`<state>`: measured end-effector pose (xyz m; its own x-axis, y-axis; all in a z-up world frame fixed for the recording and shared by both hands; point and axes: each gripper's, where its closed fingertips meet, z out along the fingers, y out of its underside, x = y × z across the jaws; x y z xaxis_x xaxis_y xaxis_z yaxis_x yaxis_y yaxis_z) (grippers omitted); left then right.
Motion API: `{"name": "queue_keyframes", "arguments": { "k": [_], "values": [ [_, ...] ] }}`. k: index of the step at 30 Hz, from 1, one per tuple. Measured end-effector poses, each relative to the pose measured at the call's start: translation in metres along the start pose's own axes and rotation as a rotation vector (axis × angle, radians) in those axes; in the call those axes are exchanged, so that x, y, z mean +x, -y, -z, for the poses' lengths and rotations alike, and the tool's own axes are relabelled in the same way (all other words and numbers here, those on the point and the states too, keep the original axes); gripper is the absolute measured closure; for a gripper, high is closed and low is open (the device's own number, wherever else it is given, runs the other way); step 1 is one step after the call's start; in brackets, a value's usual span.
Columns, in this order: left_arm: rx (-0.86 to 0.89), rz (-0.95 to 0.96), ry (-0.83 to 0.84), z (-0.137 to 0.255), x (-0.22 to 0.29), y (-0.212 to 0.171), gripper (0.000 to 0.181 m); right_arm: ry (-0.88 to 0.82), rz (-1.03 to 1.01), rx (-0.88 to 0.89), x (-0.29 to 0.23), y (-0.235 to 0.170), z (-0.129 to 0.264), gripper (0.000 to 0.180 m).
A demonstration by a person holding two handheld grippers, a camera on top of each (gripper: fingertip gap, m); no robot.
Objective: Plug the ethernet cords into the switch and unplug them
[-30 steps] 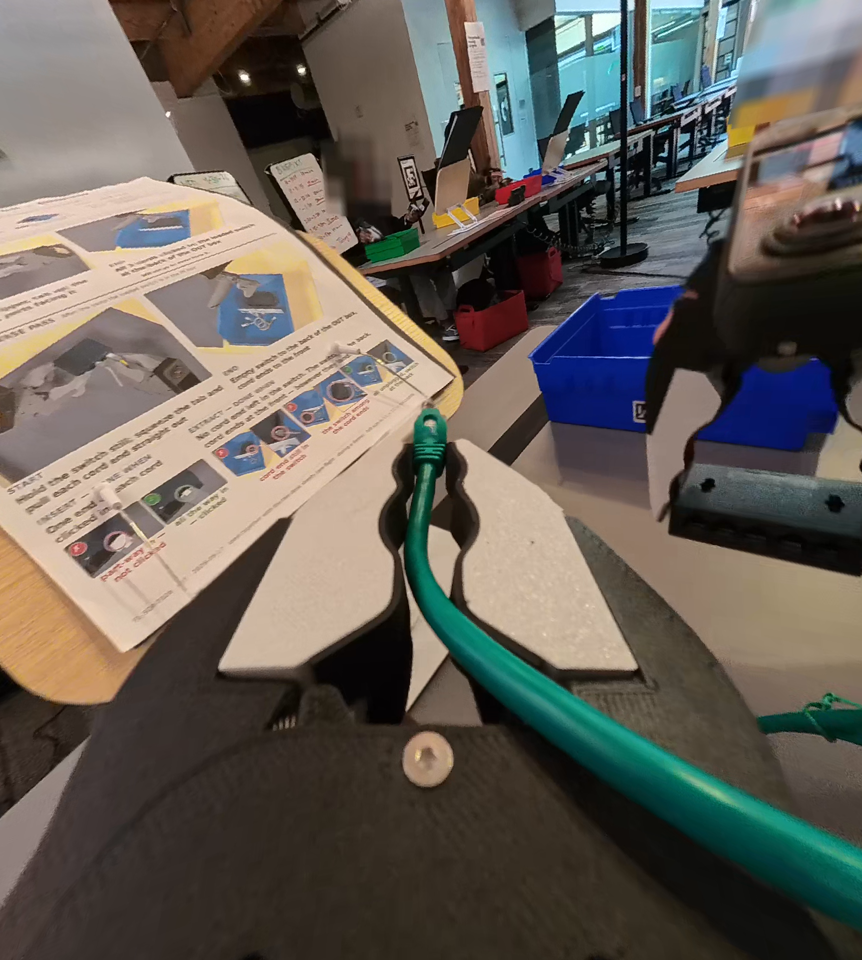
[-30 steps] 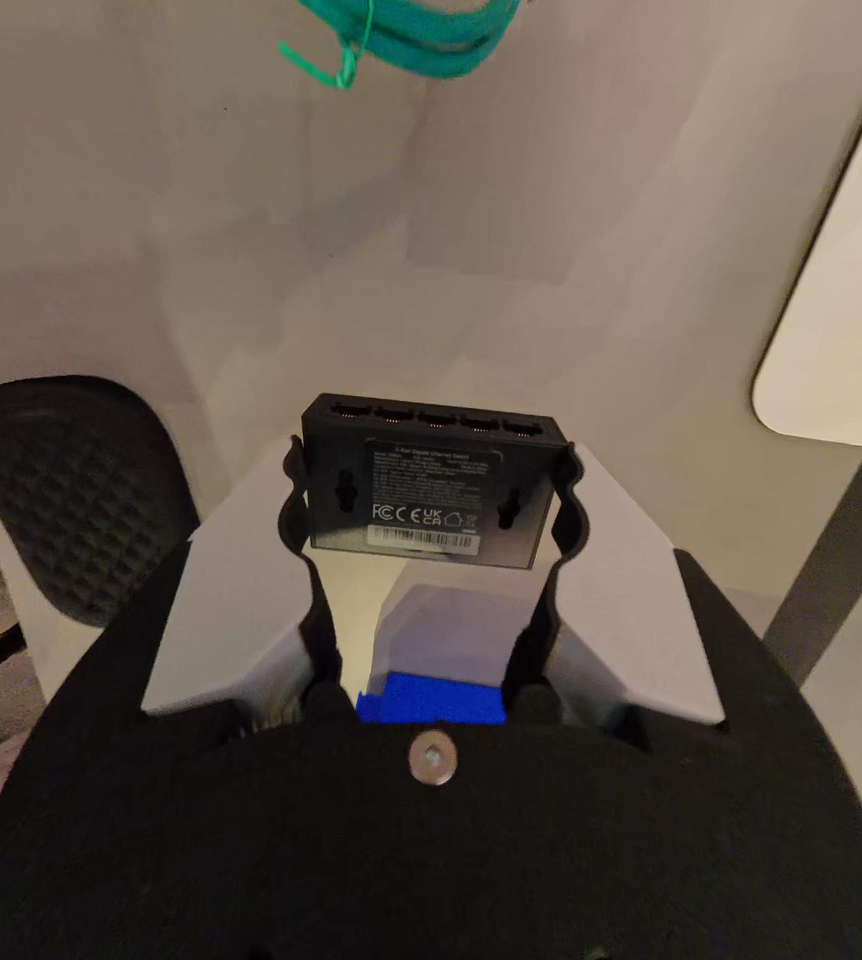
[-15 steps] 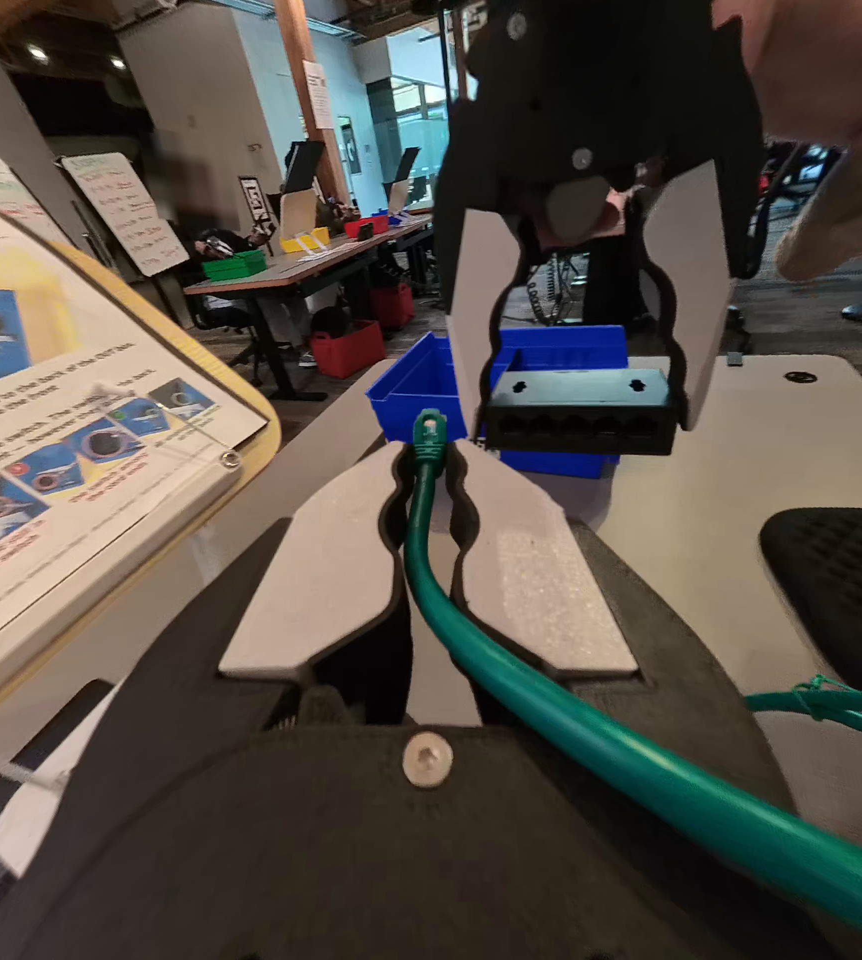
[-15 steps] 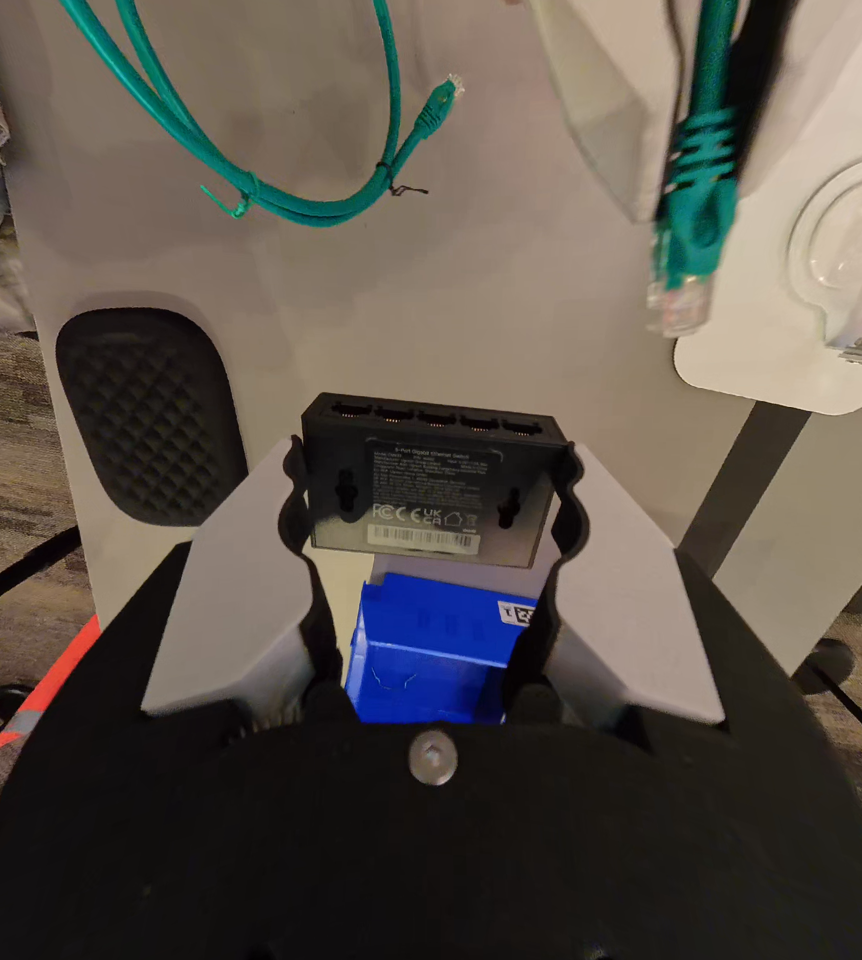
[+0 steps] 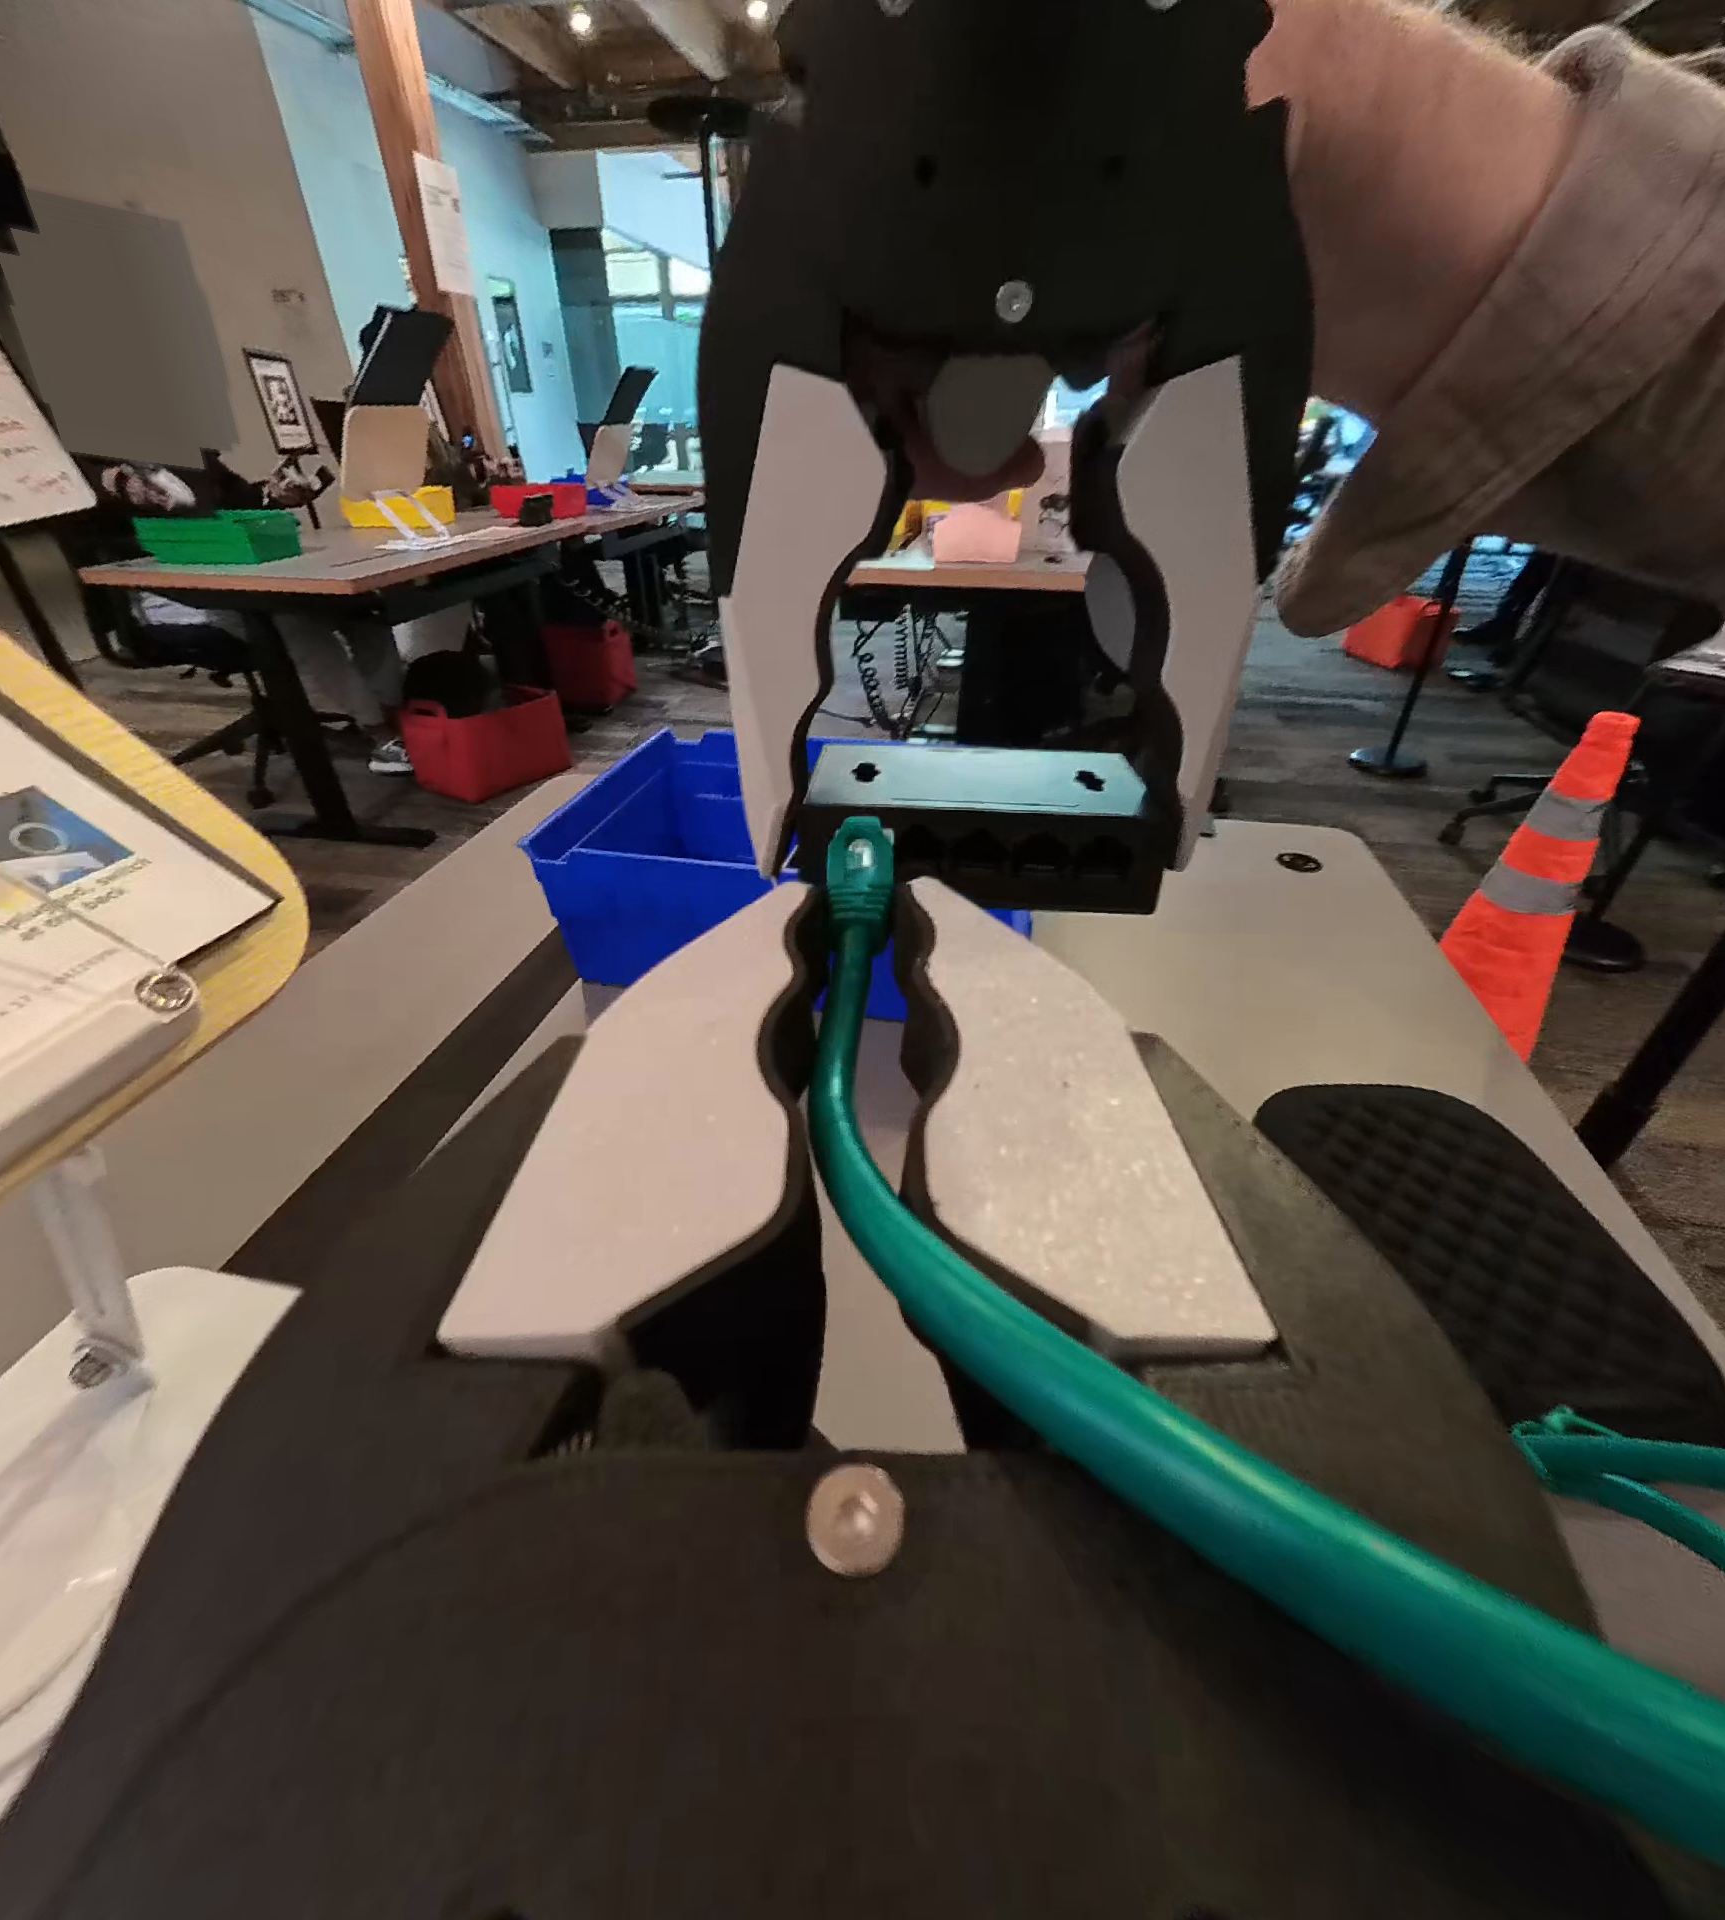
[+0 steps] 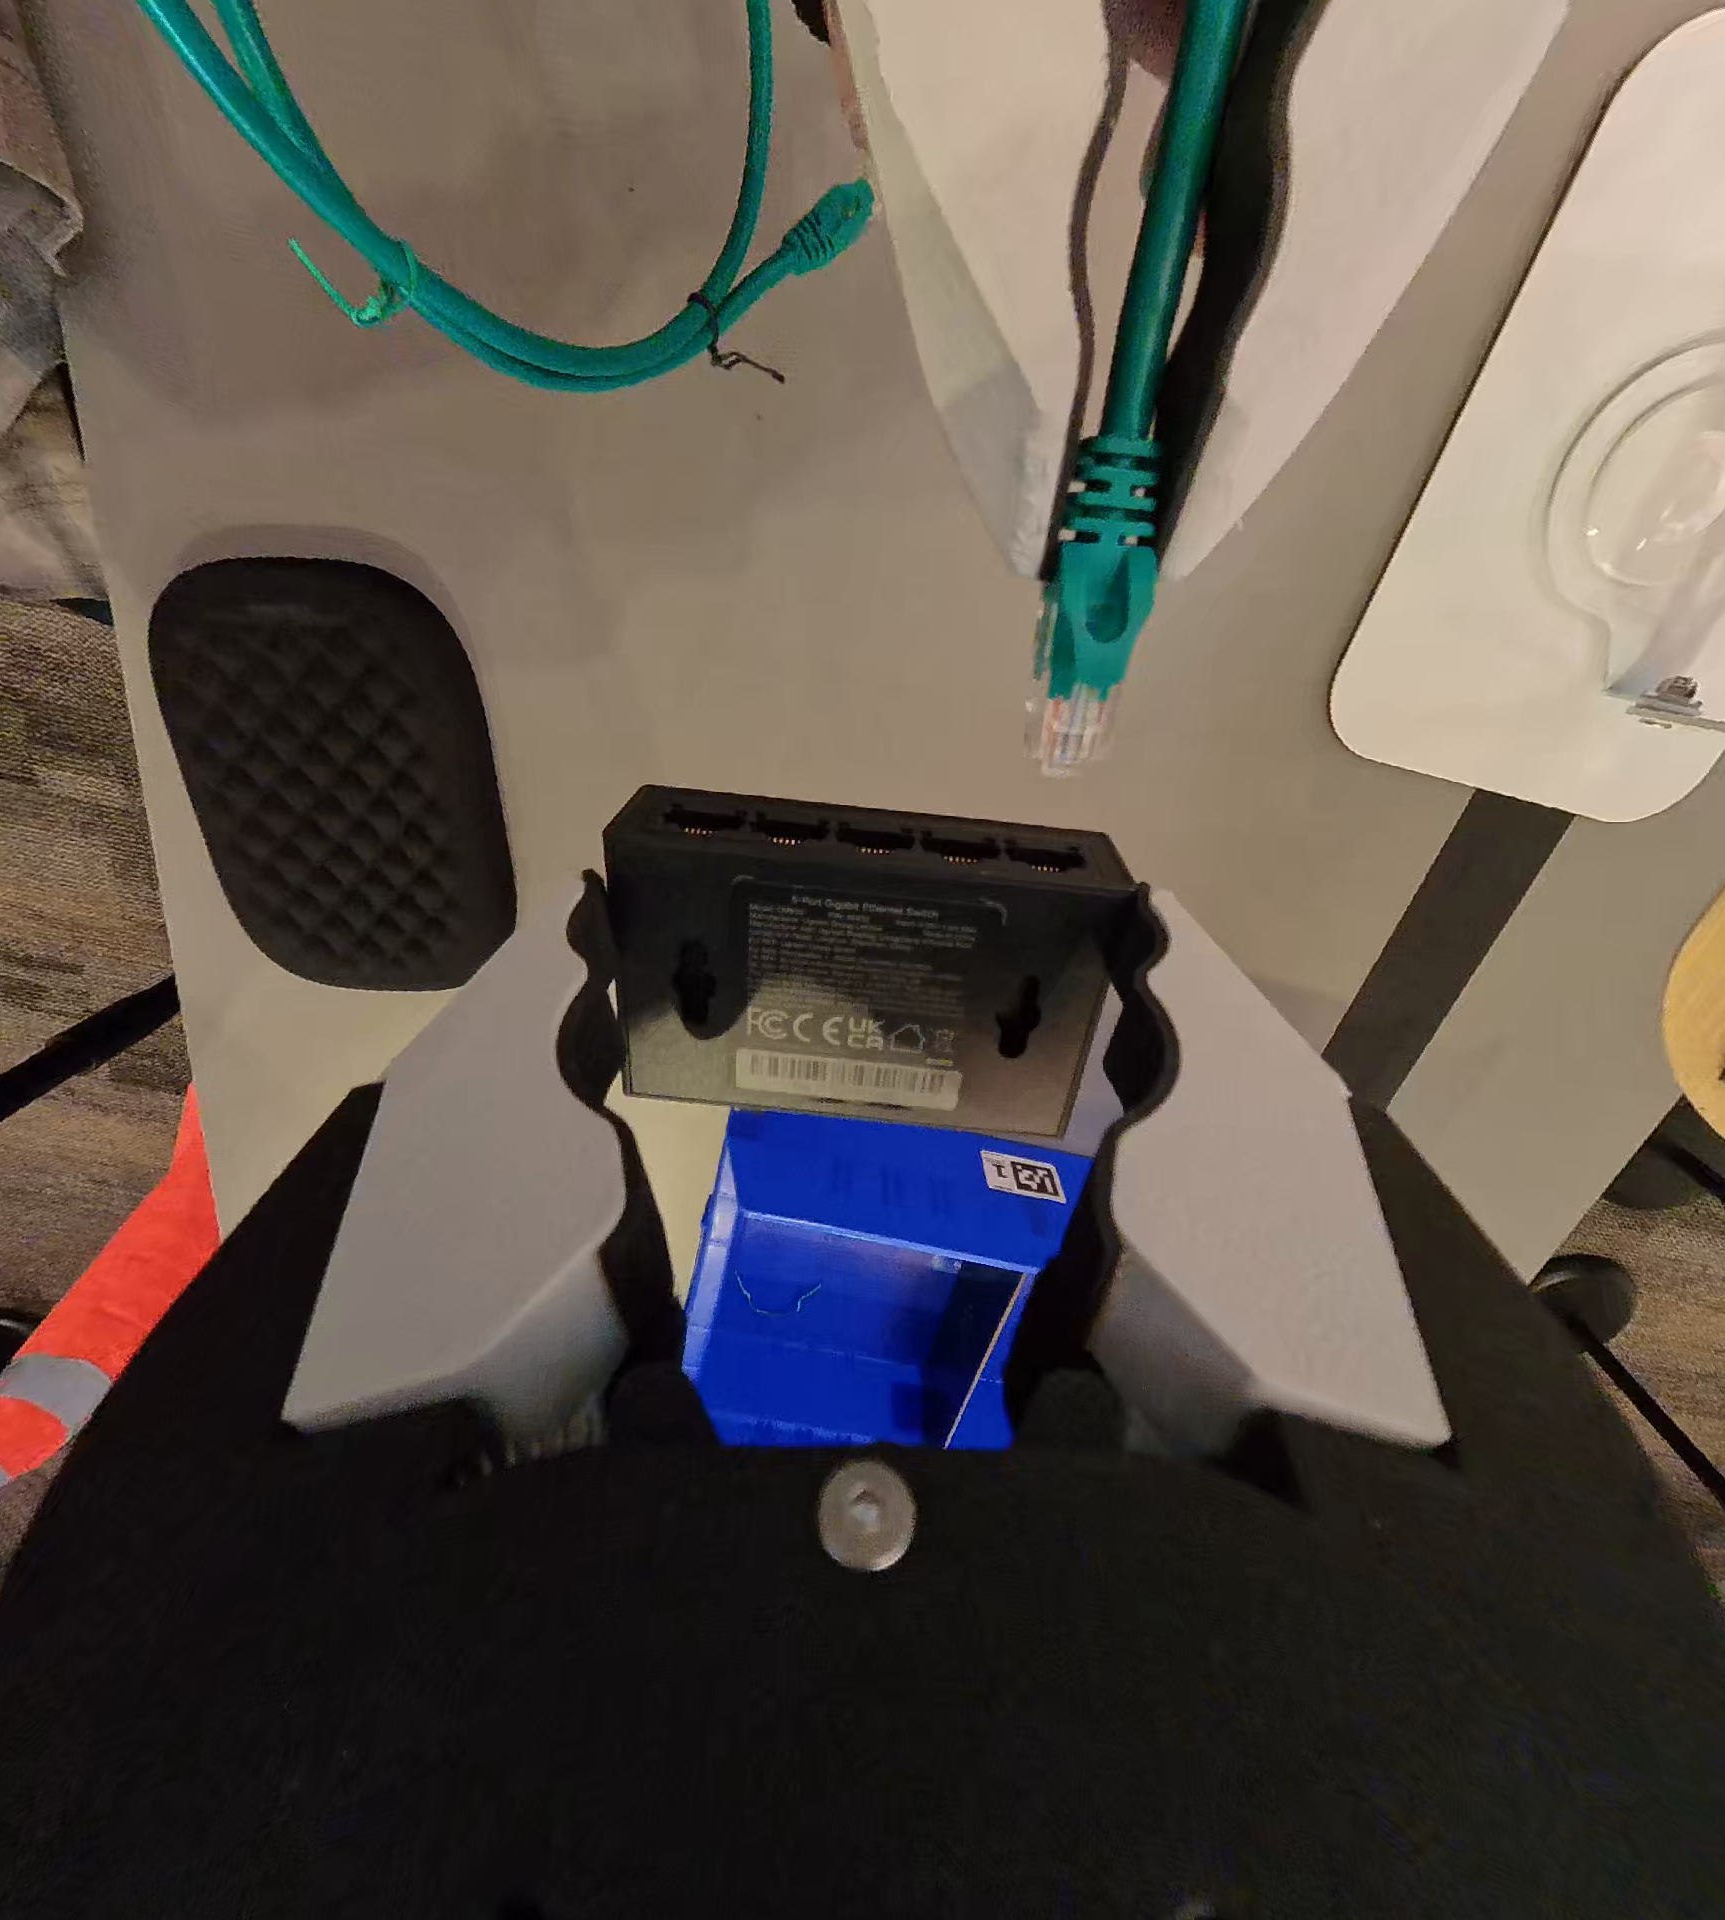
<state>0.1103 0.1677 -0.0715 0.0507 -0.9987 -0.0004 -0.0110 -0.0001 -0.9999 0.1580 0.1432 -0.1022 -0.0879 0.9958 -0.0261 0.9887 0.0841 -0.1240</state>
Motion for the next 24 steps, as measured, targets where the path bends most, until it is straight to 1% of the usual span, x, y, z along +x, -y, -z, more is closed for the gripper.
{"name": "queue_keyframes", "arguments": {
  "k": [8,13,17,24],
  "values": [
    [0.044,-0.017,-0.077,0.000,0.023,0.016,0.169,-0.005,-0.006,0.007,0.002,0.001,0.011,0.084],
    [0.040,-0.039,-0.091,-0.005,0.036,0.021,0.169,-0.005,-0.020,-0.002,0.007,-0.001,0.019,0.085],
    [0.011,-0.065,-0.069,-0.009,0.039,0.017,0.169,-0.008,-0.025,0.001,0.011,0.001,0.024,0.085],
    [0.030,-0.059,-0.047,-0.011,0.037,0.018,0.169,-0.009,-0.029,0.012,0.015,0.004,0.029,0.085]
  ]
}}
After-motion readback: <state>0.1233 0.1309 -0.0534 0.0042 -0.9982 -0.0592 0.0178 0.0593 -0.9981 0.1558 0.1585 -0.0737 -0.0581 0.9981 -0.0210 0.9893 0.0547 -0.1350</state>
